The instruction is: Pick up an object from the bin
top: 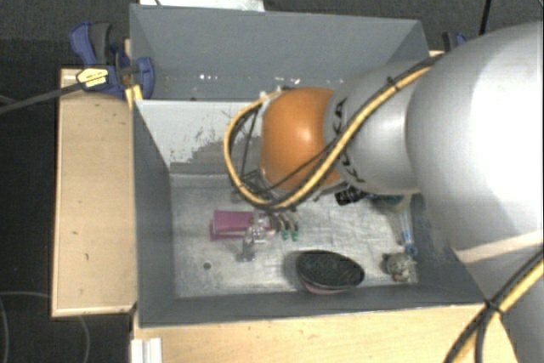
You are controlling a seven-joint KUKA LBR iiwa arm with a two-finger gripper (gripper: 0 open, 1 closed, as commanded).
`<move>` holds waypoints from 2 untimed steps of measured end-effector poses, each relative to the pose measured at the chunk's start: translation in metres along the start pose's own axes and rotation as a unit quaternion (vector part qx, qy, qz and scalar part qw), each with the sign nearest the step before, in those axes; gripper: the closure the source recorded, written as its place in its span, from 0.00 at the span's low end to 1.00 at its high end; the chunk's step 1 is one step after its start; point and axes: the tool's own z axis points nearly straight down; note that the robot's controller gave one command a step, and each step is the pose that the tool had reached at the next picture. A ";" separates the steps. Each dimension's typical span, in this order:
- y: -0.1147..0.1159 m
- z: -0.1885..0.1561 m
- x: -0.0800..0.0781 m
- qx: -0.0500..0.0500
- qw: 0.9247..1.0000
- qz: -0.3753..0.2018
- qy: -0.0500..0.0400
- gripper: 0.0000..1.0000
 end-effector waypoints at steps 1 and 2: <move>0.001 -0.002 -0.002 -0.001 1.000 0.004 -0.002 0.00; 0.001 -0.003 -0.003 -0.001 1.000 0.007 -0.002 0.00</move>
Offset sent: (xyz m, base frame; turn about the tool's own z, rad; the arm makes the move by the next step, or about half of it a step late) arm 0.0000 0.0000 0.0000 0.0000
